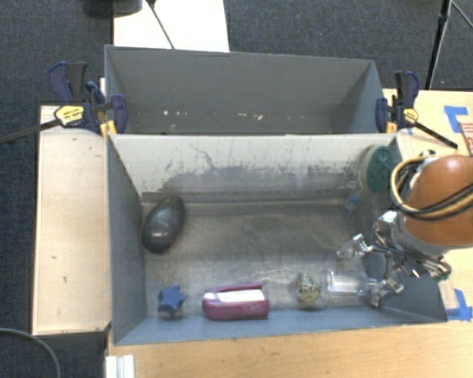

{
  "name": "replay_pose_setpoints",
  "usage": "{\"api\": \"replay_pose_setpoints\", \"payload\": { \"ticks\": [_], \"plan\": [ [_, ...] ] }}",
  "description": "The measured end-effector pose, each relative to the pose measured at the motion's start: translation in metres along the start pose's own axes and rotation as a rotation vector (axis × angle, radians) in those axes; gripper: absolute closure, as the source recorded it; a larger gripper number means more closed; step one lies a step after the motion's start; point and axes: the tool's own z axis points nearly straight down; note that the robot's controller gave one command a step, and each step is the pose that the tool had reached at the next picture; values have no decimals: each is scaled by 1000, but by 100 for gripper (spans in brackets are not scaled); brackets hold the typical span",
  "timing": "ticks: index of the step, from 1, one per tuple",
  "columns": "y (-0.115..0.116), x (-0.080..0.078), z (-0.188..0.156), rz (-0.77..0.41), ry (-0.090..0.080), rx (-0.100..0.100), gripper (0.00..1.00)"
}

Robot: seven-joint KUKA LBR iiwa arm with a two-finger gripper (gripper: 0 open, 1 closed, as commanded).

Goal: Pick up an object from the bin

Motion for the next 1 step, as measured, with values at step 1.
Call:
{"api": "replay_pose_setpoints", "payload": {
  "ticks": [1],
  "plan": [
    [0, -2, -1, 2, -6, 2, 100]
  ]
}}
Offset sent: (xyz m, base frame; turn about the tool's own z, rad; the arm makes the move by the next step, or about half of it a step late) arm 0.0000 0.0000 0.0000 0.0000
